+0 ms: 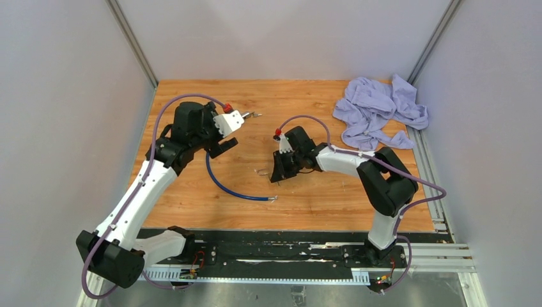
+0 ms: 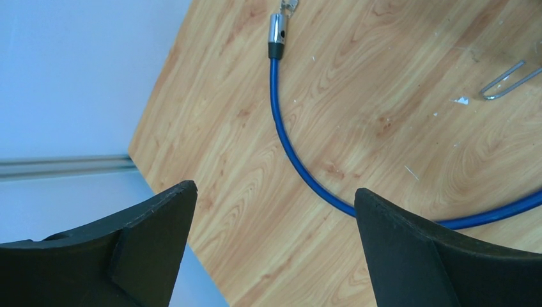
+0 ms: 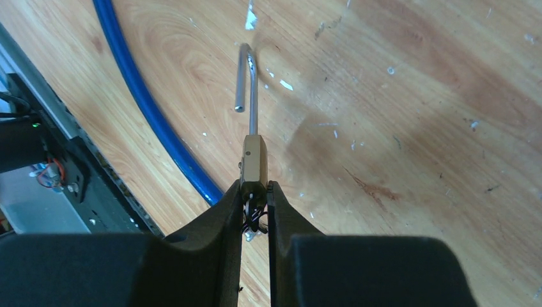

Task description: Unlock with the key

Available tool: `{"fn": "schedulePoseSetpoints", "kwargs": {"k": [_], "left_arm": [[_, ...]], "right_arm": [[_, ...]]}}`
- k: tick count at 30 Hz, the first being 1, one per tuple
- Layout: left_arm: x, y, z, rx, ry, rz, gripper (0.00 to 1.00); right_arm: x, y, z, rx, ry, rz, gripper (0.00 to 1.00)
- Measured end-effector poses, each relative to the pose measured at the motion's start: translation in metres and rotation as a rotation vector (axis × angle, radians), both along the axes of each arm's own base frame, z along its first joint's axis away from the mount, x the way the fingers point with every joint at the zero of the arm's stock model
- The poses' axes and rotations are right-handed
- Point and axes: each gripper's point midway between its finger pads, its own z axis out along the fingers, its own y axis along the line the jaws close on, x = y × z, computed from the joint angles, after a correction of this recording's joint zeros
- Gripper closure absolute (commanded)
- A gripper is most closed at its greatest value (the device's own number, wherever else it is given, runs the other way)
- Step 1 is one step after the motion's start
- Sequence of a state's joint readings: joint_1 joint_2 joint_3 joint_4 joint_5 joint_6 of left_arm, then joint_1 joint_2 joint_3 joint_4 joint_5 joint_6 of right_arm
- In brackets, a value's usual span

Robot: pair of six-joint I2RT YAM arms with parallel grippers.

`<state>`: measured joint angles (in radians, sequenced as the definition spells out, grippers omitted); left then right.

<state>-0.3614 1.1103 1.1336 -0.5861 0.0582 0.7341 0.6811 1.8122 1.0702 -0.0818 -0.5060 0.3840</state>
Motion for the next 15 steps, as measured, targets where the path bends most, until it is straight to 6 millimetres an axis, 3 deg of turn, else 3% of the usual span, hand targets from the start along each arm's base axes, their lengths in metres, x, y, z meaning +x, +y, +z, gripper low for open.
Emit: {"fn": "schedulePoseSetpoints", "kwargs": {"k": [10,15], "left_arm": [[-0.005,0.008,-0.017,0.025,0.028,0.031,0.02],[-0.011,0.005,-0.022,0.023,0.072,0.011,0.02]], "right_arm": [[-0.013,-0.005,-0.014,-0.009,0.015,0.000,0.97],[-0.014,0.009,-0.005,0.102,0.093,-0.004,0.66]]}}
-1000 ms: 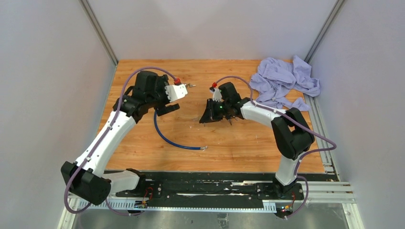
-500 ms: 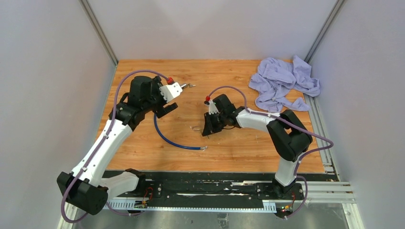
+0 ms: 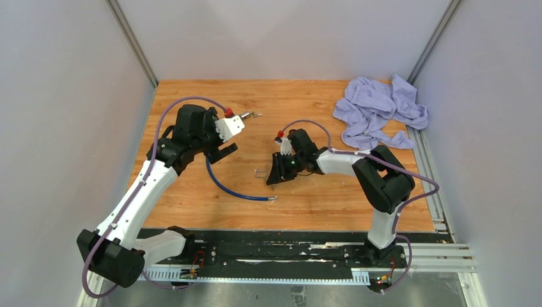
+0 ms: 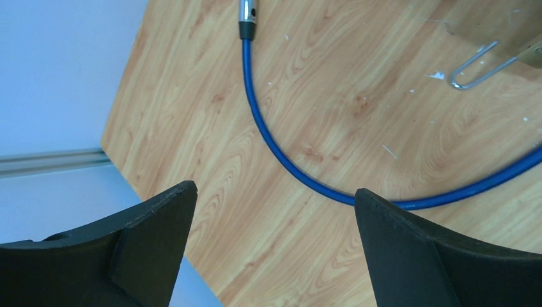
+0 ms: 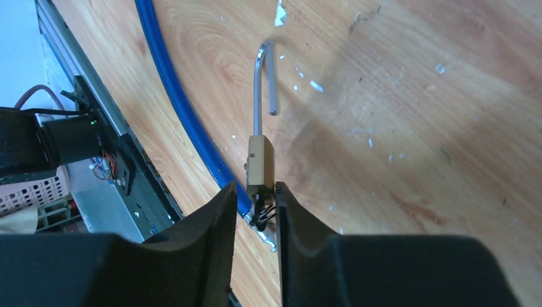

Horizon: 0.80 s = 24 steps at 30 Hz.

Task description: Unlock with the key

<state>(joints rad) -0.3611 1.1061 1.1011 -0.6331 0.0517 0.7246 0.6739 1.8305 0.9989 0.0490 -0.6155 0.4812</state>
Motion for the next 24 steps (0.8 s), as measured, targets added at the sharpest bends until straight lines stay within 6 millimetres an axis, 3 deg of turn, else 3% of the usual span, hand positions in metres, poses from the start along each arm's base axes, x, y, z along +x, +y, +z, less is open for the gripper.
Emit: {"fn": "schedulePoseSetpoints", "kwargs": {"k": [8,15,20,24], "left_arm": [[-0.012,-0.011,0.004,-0.026,0.090,-0.058,0.02],[-0.013,-0.011,0.011,-0.068,0.100,-0.032,0.02],[0.005,0.009,0.020,-0.157,0.054,0.144,0.02],[0.019,0.039,0.026,-0.273,0.009,0.349,0.02]], "right_arm": [[0.001,-0.007,-0.008,0.007,0.065,-0.048,0.39],[0.011,-0.033,0.001,-0.123,-0.036,-0.120,0.32],[0.020,-0.050,0.030,-0.164,-0.152,-0.173,0.28],[0.031,-0.073,0.075,-0.188,-0.318,-0.255,0.27]]}}
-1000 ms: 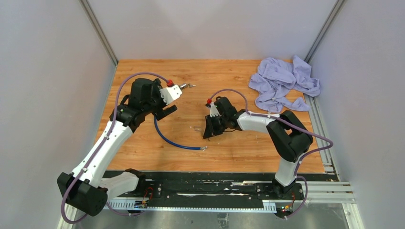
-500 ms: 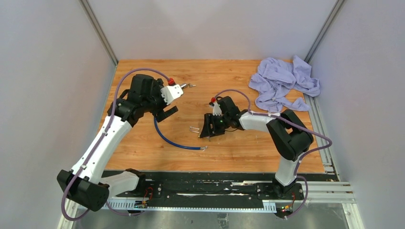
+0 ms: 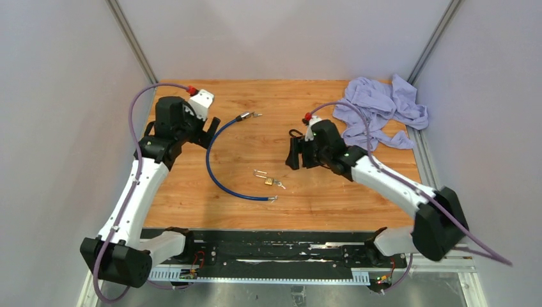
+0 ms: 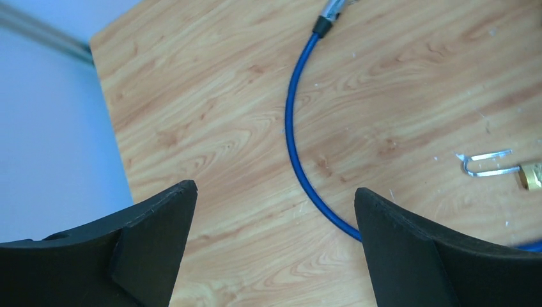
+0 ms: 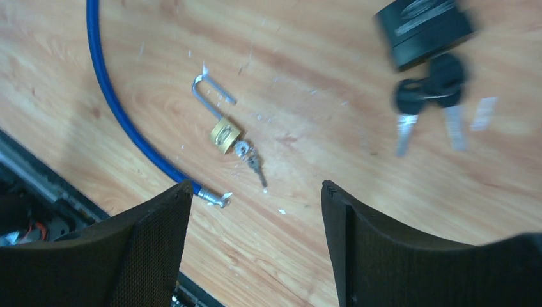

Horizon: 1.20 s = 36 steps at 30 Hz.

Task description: Unlock with the key

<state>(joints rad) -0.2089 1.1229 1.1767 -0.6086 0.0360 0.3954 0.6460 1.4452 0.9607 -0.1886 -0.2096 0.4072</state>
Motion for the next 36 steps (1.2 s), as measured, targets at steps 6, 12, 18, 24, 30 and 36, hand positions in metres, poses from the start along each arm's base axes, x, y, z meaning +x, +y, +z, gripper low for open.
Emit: {"fn": "schedulePoseSetpoints", "kwargs": {"k": [6,12,18,24,30,36], "left_arm": [[0.003,0.026,-0.050,-0.150,0.026,0.192,0.02],[-0.017,0.031,-0.156,-0.248,0.160,0.288,0.02],[-0.028,0.032,-0.202,-0.269,0.118,0.294,0.02],[-0.002,0.031,-0.189,-0.291,-0.066,0.257,0.02],[0.018,0.036,-0.184,-0.293,-0.147,0.277,0.02],[0.013,0.044,-0.188,-0.315,-0.273,0.303,0.02]], "right_arm": [[0.027,-0.078,0.088,-0.047,-0.382,-0.293,0.20],[0.036,-0.192,0.062,-0.304,-0.459,-0.652,0.19],[0.016,-0.274,-0.002,-0.543,-0.352,-0.851,0.18],[-0.006,-0.316,-0.036,-0.588,-0.371,-0.981,0.18],[0.014,-0.331,-0.032,-0.574,-0.464,-1.055,0.17],[0.019,-0.343,-0.059,-0.661,-0.414,-1.031,0.17]]}}
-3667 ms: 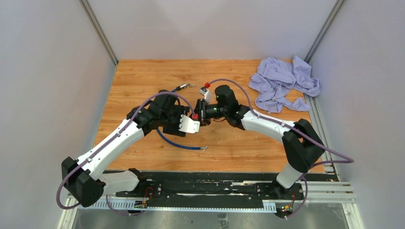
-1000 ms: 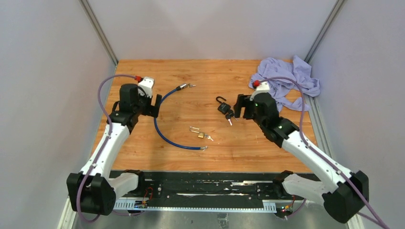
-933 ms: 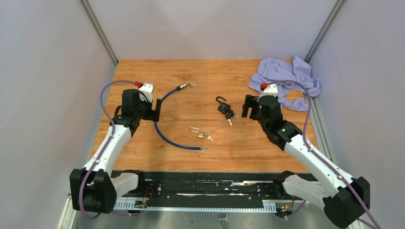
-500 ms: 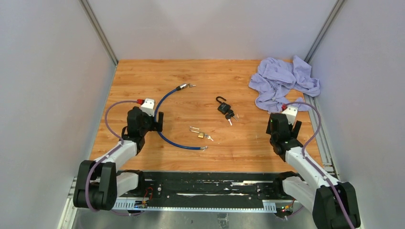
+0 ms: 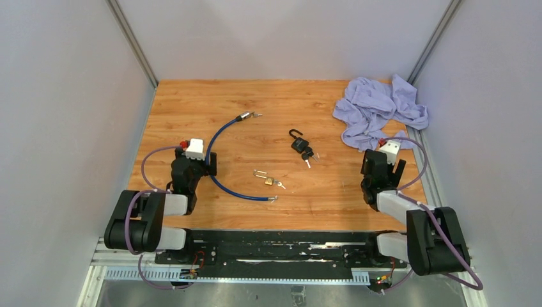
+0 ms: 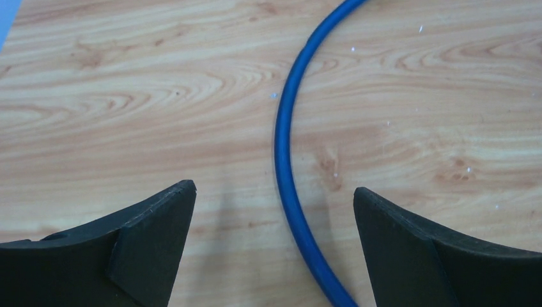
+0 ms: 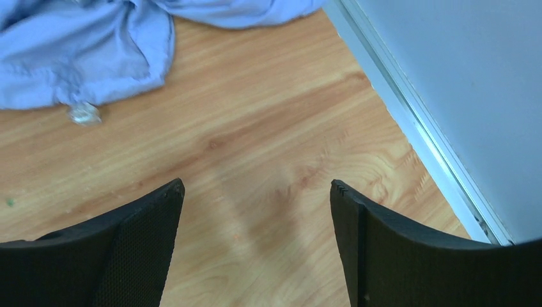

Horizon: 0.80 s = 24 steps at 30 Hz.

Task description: Unlock with the key

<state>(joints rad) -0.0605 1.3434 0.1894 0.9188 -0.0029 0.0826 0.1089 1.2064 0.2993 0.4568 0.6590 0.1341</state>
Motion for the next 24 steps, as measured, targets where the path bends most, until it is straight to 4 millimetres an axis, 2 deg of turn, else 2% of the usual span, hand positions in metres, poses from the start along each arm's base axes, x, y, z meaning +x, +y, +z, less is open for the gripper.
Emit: {"fn": "schedulePoseSetpoints", "kwargs": {"k": [2,6,14,17,19,22,24], "left_arm": [[-0.007,0.002,-0.008,-0.001,0.010,0.010,0.02],[-0.004,0.005,0.006,-0.009,-0.063,0.034,0.02],[0.005,0.014,0.022,-0.028,-0.109,0.098,0.02],[0.004,0.015,0.023,-0.031,-0.122,0.103,0.02],[0.000,0.014,0.022,-0.033,-0.132,0.096,0.02],[-0.007,0.010,0.019,-0.032,-0.138,0.069,0.02],[-0.008,0.008,0.018,-0.031,-0.136,0.053,0.02]], "right_arm": [[0.007,0.002,0.003,-0.003,-0.024,0.016,0.17],[0.025,0.005,0.016,-0.007,-0.112,0.046,0.16],[0.043,0.020,0.006,-0.057,-0.060,0.160,0.16],[0.042,0.026,0.013,-0.069,-0.106,0.201,0.16],[0.032,0.032,0.012,-0.069,-0.149,0.253,0.16],[0.018,0.044,-0.006,-0.077,-0.140,0.366,0.15],[0.016,0.050,-0.017,-0.083,-0.103,0.415,0.15]]}}
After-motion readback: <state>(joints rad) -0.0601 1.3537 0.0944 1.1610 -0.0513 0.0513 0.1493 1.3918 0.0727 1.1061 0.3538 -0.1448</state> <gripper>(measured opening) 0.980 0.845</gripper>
